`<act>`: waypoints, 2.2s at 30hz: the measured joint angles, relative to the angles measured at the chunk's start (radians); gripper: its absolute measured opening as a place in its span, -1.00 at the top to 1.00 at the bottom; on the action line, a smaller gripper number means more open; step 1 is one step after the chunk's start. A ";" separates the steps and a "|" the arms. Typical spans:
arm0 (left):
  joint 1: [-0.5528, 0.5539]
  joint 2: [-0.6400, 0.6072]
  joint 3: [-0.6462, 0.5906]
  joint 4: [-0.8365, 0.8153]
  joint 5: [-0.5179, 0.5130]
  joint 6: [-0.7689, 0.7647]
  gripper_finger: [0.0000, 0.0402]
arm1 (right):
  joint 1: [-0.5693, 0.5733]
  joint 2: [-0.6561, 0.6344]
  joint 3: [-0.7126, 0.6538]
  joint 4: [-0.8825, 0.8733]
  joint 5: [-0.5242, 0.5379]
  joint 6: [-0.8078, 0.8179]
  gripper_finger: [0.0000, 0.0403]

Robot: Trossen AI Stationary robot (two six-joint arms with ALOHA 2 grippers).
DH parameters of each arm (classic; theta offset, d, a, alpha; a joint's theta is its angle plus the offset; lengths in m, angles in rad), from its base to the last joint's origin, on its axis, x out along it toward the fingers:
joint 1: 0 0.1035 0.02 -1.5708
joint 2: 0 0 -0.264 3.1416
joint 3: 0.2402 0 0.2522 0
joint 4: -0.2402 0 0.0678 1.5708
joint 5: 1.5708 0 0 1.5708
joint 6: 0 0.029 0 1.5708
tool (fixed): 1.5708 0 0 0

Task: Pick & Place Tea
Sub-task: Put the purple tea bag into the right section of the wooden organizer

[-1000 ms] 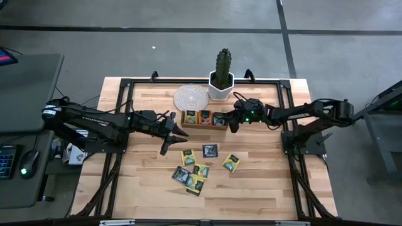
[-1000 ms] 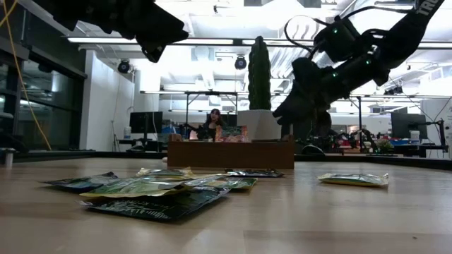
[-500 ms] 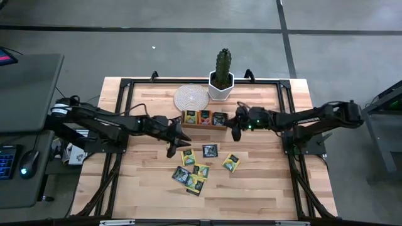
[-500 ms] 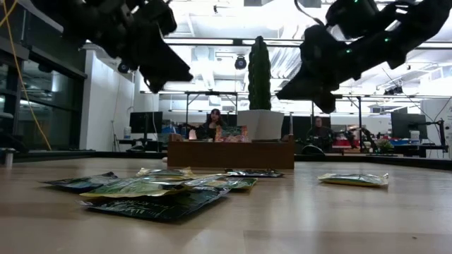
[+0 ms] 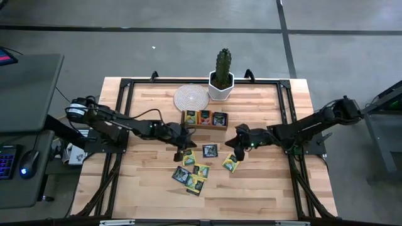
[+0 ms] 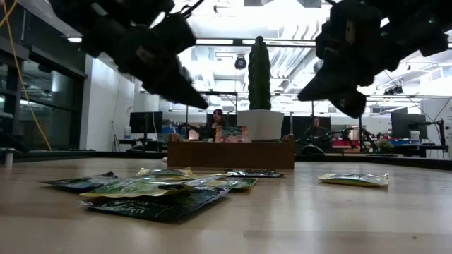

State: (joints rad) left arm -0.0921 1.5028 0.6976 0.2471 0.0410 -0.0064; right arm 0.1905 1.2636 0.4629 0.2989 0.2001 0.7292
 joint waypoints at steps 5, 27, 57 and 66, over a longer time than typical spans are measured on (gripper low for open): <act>0.000 0.100 0.081 -0.020 0.010 0.036 1.00 | 0.023 0.000 0.000 -0.054 0.069 0.254 0.96; 0.000 0.263 0.255 -0.246 0.001 0.081 1.00 | 0.007 0.016 -0.001 -0.113 0.031 0.712 0.63; 0.000 0.383 0.323 -0.250 -0.022 0.172 1.00 | 0.007 0.383 0.271 -0.322 -0.056 0.815 0.52; 0.001 0.434 0.330 -0.223 -0.020 0.213 1.00 | -0.010 0.383 0.271 -0.287 -0.076 0.816 0.30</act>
State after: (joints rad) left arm -0.0914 1.9372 1.0274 0.0237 0.0212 0.2066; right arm 0.1800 1.6470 0.7338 0.0117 0.1238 1.5448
